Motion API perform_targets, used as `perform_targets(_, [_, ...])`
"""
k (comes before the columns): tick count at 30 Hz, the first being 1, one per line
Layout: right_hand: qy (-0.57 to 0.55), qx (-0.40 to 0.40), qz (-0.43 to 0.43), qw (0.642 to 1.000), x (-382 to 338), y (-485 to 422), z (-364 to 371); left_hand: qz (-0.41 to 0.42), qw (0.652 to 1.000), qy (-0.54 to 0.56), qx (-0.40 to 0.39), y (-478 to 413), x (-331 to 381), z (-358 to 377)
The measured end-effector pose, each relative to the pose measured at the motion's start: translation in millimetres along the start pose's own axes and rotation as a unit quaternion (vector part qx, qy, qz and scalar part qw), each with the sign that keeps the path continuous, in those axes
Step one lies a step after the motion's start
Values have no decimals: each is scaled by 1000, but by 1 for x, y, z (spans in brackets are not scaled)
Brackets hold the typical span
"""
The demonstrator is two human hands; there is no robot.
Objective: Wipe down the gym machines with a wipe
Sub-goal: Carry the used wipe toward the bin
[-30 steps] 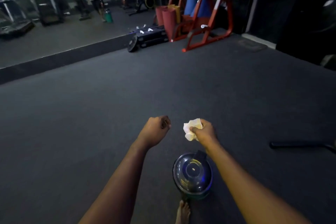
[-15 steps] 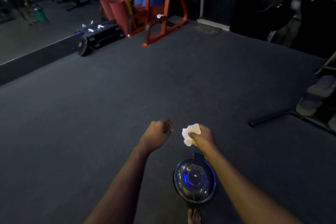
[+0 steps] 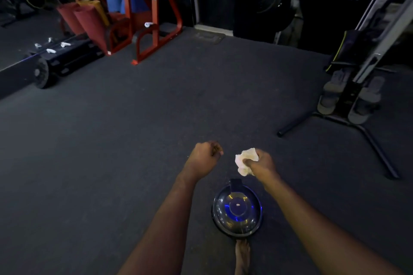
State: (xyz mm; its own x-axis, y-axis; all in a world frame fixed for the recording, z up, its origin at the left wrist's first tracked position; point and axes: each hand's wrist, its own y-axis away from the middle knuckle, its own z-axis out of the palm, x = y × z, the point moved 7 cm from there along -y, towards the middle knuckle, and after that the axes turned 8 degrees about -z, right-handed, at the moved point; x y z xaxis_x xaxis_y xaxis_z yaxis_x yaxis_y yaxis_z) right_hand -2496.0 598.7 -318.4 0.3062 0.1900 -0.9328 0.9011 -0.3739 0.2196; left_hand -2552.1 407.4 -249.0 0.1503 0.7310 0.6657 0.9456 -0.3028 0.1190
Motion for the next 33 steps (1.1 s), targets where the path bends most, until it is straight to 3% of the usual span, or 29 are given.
perform_targets(18, [-44,8,37,998,0,-13,-3,2,1000,-1,-30,-30,-6,14])
perform_targets(33, [5,10,47,999,13,-2,-11,-14,998,-3,-63,-31,-9,33])
